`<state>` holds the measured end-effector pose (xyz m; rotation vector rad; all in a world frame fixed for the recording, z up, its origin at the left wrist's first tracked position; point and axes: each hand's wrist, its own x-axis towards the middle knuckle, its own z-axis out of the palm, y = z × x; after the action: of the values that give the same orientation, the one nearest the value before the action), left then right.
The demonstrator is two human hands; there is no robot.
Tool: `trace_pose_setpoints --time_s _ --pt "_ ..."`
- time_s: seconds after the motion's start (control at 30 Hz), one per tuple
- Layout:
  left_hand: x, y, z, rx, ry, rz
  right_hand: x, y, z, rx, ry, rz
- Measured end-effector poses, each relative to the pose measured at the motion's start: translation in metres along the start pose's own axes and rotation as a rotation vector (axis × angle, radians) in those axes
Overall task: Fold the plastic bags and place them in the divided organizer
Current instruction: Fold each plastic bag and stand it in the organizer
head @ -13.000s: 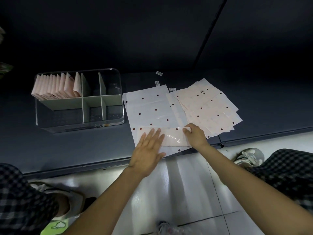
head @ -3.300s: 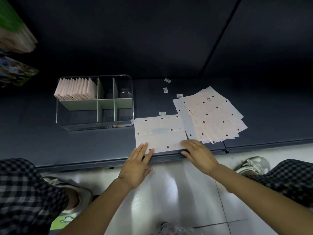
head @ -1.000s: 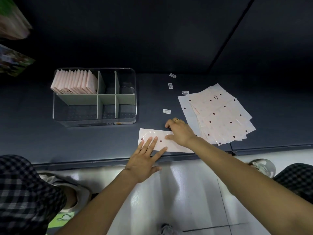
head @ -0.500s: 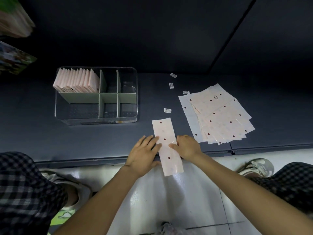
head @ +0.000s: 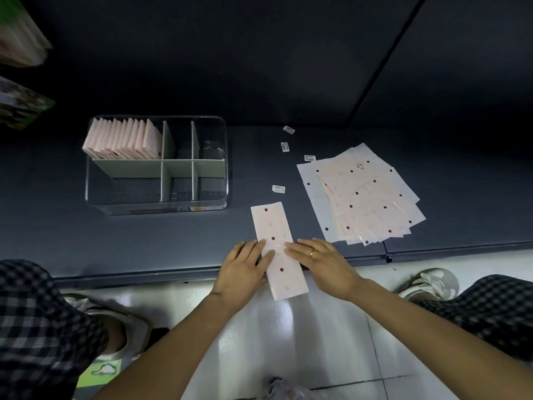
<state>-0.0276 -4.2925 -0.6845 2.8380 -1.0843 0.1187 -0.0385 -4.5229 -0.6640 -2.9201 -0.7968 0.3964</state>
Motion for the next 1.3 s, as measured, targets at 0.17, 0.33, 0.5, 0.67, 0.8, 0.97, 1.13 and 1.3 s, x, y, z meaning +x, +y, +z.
trace_pose_setpoints --time_s 0.17,0.33,0.5,0.67,0.8,0.97,1.13,1.3 --pt "0.004 0.002 0.000 -0.062 0.159 -0.008 0.001 0.004 -0.002 0.055 -0.051 0.006" --pt "0.009 0.004 -0.005 -0.323 0.193 -0.204 0.006 0.004 -0.003 0.157 -0.015 0.031" --pt "0.012 0.001 -0.004 -0.640 0.068 -0.499 0.025 -0.011 -0.005 0.636 0.211 0.318" --pt "0.022 0.001 -0.007 -0.791 0.081 -0.767 0.049 -0.018 -0.018 0.862 0.174 0.636" --pt "0.032 -0.001 -0.013 -0.834 0.056 -0.894 0.066 -0.016 -0.022 0.755 0.041 0.766" --pt "0.033 -0.002 -0.014 -0.600 0.150 -0.623 0.073 -0.016 -0.027 0.746 -0.013 0.827" --pt "0.042 -0.009 0.001 -0.311 -0.102 -0.167 0.074 -0.015 -0.031 0.770 -0.042 0.844" --pt "0.051 -0.020 0.011 -0.098 -0.307 -0.173 0.080 -0.011 -0.031 0.793 -0.020 0.908"
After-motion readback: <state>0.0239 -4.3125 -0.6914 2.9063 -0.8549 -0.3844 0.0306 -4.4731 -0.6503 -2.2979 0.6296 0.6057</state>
